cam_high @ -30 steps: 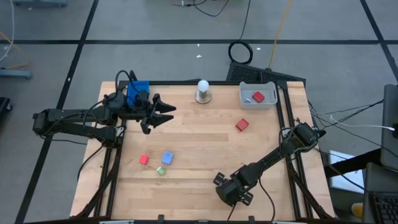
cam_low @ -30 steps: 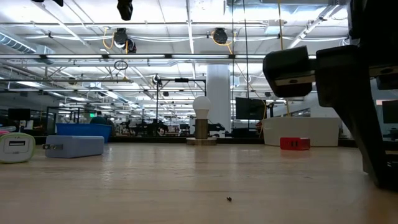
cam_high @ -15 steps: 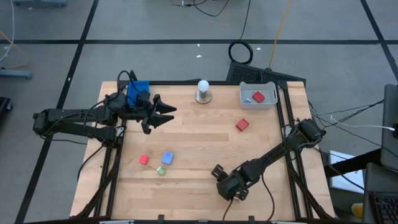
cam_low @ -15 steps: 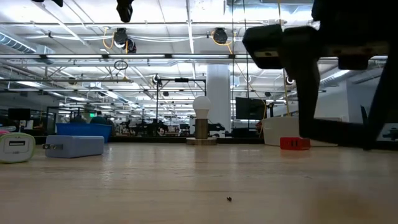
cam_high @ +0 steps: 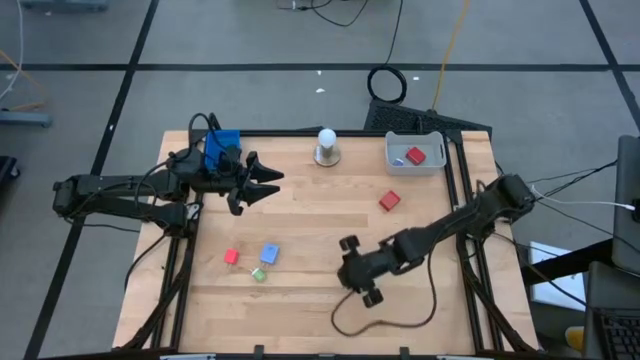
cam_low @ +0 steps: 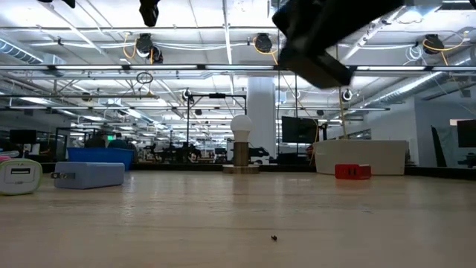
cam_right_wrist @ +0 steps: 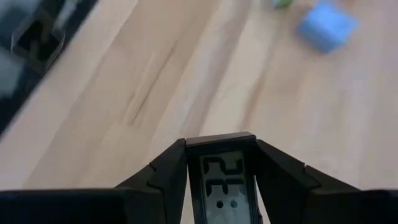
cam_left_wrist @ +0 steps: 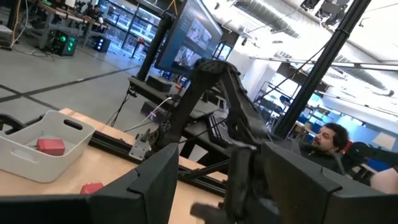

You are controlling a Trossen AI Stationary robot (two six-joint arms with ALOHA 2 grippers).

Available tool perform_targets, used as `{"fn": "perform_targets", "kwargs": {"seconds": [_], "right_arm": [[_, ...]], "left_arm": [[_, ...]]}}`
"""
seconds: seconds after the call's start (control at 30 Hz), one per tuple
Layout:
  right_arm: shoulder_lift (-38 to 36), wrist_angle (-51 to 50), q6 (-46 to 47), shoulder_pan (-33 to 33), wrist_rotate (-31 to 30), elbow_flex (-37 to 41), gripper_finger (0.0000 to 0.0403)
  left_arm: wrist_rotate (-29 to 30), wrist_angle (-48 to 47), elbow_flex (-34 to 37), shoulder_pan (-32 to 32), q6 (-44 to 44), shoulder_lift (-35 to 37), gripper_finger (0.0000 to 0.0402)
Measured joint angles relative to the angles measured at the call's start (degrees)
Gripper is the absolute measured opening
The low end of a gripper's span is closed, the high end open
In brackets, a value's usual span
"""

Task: Pick & Place Office items
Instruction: Put the black digital clock into the blue bin

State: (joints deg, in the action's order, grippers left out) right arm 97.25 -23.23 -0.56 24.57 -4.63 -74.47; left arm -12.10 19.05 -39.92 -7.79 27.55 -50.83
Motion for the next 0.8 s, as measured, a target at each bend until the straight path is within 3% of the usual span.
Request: {"fn": "perform_targets", "kwargs": {"seconds": [0.4,0.7,0.8], "right_arm": [[-9.89,9.4,6.16,-4.98,-0.08,-0.05,0.015],[-10.77,21.05,12.11,-9.64,-0.33,-0.14,0.015],[-10.8,23.26,12.86,-10.65,-4.09,-0.14,0.015]], "left_arm": [[0.82,-2.73,-0.02,0.0,0.74,0.0,0.023],[2.06,-3.09,-0.02,-1.53,0.79,0.02,0.023],[2.04,-4.28,-0.02,-3.01,0.84,0.0,0.023]]}}
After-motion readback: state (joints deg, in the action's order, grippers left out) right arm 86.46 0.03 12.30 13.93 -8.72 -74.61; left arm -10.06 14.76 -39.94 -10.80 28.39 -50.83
